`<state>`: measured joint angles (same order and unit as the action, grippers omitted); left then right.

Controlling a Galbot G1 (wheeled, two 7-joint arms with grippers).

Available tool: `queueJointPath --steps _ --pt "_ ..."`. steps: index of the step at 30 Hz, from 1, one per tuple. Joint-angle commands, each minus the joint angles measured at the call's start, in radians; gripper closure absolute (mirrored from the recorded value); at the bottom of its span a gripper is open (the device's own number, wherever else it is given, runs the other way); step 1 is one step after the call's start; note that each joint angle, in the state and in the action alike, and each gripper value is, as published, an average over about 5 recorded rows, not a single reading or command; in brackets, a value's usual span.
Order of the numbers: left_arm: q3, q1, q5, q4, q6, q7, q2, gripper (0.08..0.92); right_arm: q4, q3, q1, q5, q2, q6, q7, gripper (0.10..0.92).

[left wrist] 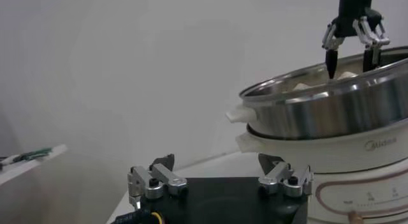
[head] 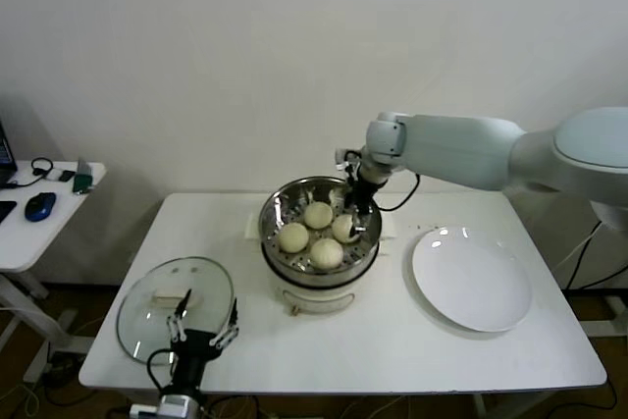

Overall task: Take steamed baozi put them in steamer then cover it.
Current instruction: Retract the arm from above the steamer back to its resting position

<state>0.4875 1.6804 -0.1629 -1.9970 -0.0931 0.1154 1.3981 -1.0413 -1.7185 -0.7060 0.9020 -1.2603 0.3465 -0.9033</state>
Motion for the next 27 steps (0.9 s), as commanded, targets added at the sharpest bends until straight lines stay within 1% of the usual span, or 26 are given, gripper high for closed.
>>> queueJointPath --steps 1,5,8,11,14,16,19,27 --pt "-0.001 -0.008 0.003 -0.002 0.013 0.002 -0.003 0.177 -0.121 0.047 -0.098 -0.001 0.166 -0.027 -0.059 0.203" --pt "0.005 -0.013 -0.017 0.003 0.023 0.005 -0.008 0.177 -0.165 0.115 -0.1 -0.014 0.285 -0.065 -0.015 0.203" --pt "0.015 -0.015 -0.055 0.005 0.029 0.003 -0.013 0.177 -0.212 0.156 -0.087 -0.016 0.375 -0.129 0.075 0.203" --pt "0.024 -0.021 -0.088 0.007 0.036 0.0 -0.017 0.177 -0.268 0.223 -0.037 0.008 0.479 -0.202 0.221 0.203" --pt "0.031 -0.03 -0.108 0.004 0.049 -0.004 -0.021 0.177 -0.342 0.3 0.059 0.084 0.582 -0.278 0.431 0.203" --pt "0.033 -0.033 -0.12 -0.003 0.063 -0.008 -0.023 0.177 -0.39 0.409 0.171 0.132 0.644 -0.334 0.579 0.203" --pt "0.034 -0.038 -0.161 -0.008 0.08 -0.013 -0.025 0.177 -0.436 0.629 0.371 0.144 0.714 -0.401 0.712 0.203" --pt "0.051 -0.042 -0.436 -0.024 0.114 -0.009 -0.029 0.177 -0.529 1.191 0.92 0.084 0.843 -0.488 0.881 0.203"
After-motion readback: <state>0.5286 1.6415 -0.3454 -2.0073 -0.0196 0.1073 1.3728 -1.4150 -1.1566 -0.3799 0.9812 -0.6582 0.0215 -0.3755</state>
